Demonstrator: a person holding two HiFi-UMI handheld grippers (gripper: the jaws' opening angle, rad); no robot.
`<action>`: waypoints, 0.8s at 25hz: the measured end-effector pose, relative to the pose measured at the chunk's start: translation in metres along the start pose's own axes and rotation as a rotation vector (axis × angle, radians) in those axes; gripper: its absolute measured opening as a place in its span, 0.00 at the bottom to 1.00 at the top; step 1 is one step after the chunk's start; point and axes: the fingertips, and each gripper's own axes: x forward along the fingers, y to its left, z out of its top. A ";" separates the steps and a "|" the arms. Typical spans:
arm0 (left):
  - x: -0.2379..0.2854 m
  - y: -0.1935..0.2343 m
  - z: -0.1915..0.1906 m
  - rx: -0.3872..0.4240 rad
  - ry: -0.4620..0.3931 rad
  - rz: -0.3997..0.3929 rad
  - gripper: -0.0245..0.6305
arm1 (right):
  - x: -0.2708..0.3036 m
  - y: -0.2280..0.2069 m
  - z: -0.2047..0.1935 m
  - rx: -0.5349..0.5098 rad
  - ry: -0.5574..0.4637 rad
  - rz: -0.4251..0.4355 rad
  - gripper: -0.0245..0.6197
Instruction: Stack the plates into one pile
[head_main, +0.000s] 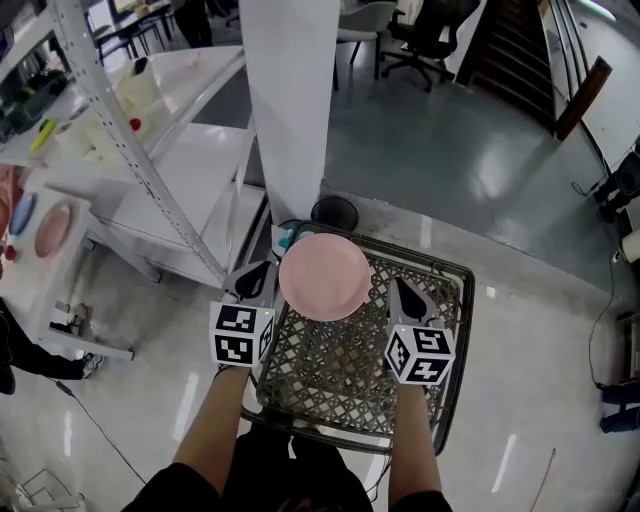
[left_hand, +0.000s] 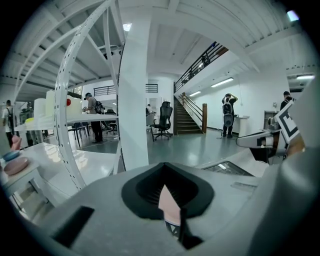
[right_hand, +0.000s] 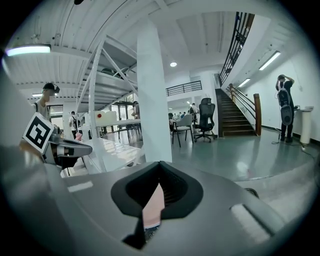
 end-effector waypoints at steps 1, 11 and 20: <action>-0.004 -0.001 0.002 0.001 -0.007 0.002 0.03 | -0.004 0.000 0.002 0.000 -0.006 0.000 0.05; -0.031 0.004 0.027 0.006 -0.069 0.039 0.03 | -0.025 0.001 0.025 -0.013 -0.056 0.000 0.05; -0.051 0.000 0.041 0.007 -0.110 0.049 0.03 | -0.042 -0.001 0.046 -0.028 -0.097 0.001 0.05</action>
